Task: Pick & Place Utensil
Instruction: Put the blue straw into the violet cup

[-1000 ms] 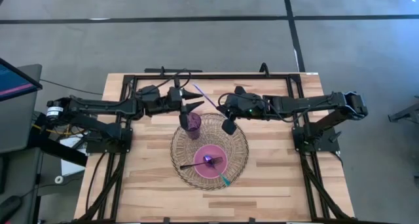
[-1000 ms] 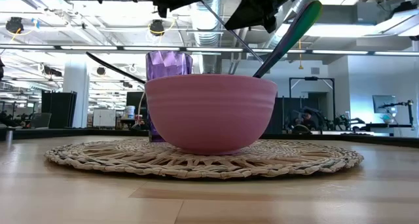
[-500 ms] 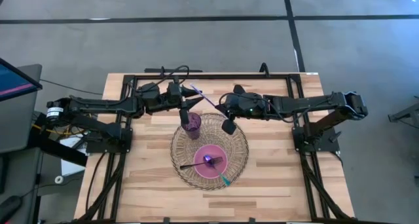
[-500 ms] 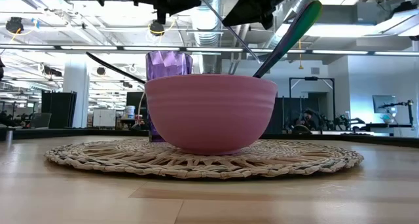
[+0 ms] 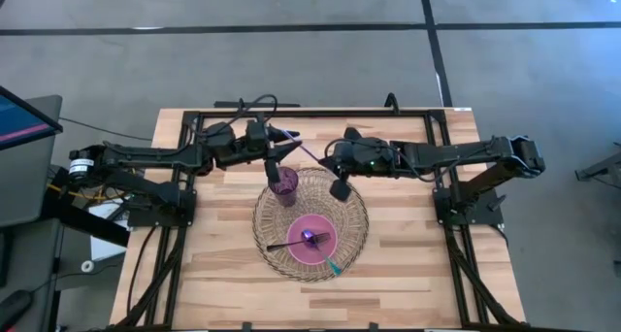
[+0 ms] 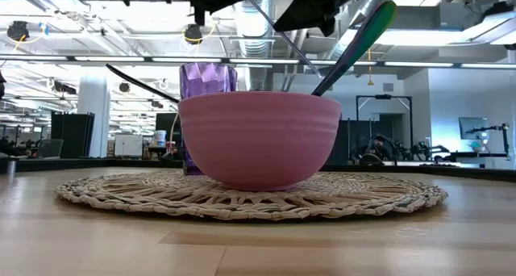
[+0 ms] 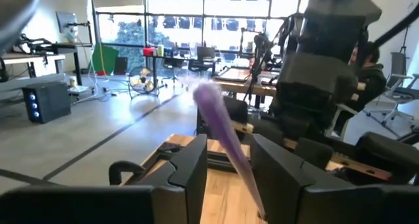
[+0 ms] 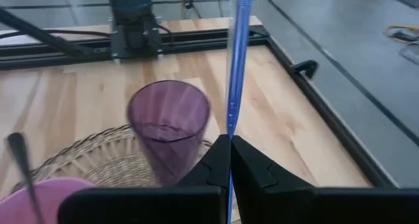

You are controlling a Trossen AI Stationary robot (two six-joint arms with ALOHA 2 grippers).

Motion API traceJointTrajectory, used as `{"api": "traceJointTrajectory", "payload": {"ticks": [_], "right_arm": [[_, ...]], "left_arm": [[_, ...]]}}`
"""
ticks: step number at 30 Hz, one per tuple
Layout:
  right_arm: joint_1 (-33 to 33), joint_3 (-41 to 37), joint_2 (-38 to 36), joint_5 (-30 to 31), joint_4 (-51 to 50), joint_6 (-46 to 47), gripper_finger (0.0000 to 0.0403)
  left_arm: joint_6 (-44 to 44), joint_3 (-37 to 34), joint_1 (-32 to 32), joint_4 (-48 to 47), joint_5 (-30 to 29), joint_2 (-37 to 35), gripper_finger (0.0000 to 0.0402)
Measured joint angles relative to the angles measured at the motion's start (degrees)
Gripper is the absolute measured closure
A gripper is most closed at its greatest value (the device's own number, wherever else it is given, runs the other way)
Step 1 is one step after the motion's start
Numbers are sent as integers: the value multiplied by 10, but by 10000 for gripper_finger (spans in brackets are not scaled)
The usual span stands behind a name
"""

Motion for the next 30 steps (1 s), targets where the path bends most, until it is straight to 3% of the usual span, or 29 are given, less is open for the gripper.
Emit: {"api": "traceJointTrajectory", "payload": {"ticks": [7,17,30], "right_arm": [[0,0,0,-26,0,-14,401],[0,0,0,1,-1,-1,401],[0,0,10,29,-28,40,340]], "left_arm": [[21,0,0,7,19,0,295],[25,0,0,7,21,0,387],[26,0,0,-11,19,3,391]]}}
